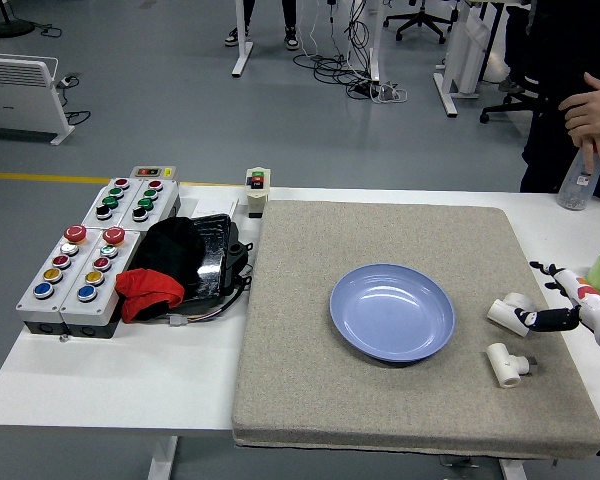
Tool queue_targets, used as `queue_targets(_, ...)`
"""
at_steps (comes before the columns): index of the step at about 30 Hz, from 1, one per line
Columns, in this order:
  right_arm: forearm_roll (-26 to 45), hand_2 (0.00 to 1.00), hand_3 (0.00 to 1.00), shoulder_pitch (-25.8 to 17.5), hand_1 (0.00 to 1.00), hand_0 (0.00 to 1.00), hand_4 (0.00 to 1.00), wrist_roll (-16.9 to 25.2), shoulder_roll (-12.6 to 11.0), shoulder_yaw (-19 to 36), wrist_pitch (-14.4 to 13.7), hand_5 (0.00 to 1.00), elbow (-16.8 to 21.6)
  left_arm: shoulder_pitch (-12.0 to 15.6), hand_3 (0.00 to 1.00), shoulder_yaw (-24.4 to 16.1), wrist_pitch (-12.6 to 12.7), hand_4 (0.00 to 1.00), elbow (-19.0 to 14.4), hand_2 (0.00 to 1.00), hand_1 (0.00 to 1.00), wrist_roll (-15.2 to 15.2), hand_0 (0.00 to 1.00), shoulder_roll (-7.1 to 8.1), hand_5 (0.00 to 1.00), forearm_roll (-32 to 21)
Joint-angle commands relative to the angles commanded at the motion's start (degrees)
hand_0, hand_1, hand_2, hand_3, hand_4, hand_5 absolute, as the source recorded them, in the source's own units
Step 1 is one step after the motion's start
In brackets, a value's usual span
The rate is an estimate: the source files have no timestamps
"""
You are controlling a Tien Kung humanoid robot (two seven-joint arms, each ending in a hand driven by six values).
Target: Pick pipe place plate twice
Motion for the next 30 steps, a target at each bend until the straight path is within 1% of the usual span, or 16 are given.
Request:
queue_targets(4,-1.48,0.998,0.998,0.79,0.945,0.998,0.737,0.09,0.89,-1.46,-0.46,0.308,-1.65,0.17,0.700,0.16,0.00,0.407,0.01,0.734,0.697,-0.04,0.708,-0.02,0.998,-0.21)
queue_targets(9,-1.31,0.998,0.996,2.13,0.942,0.998,0.735,0.42,2.43,-2.98,-0.65,0.309,-4.45,0.30,0.700,0.41,0.04,0.406,0.04,0.733,0.699,0.03,0.708,-0.01,0.998,-0.23)
queue_targets(16,-0.36,0.998,0.996,2.73,0.940,0.998,0.730,0.69,3.11,-3.55,-1.49,0.314,-5.96,0.18,0.701,0.08,0.02,0.404,-0.01,0.735,0.699,-0.04,0.708,-0.01,0.998,-0.17)
queue_targets(18,-0.33,0.998,0.996,3.32,0.940,0.998,0.730,0.91,3.52,-3.98,-2.01,0.314,-7.20,0.12,0.701,0.04,0.02,0.404,-0.02,0.735,0.699,-0.03,0.708,-0.03,0.998,-0.13)
queue_targets(19,-0.55,0.998,0.977,3.67,0.908,0.953,0.743,0.94,3.77,-4.22,-2.26,0.293,-8.05,0.10,0.702,0.02,0.02,0.404,-0.03,0.735,0.699,-0.02,0.708,-0.04,0.998,-0.13)
queue_targets(24,-1.36,0.998,0.977,5.36,0.908,0.953,0.743,1.34,5.07,-5.25,-3.36,0.293,-12.09,0.04,0.702,0.13,0.01,0.404,-0.03,0.735,0.699,-0.01,0.708,-0.12,0.998,-0.23)
queue_targets(25,-1.66,0.888,0.877,5.63,0.813,0.819,0.731,1.48,5.25,-5.47,-3.44,0.275,-12.77,0.04,0.701,0.15,0.01,0.404,-0.03,0.736,0.699,-0.01,0.708,-0.13,0.998,-0.24)
queue_targets(30,-4.41,0.888,0.877,6.56,0.813,0.819,0.731,2.54,5.65,-7.12,-4.56,0.275,-15.07,0.06,0.701,0.04,0.03,0.404,-0.04,0.736,0.699,-0.02,0.708,-0.18,0.998,-0.25)
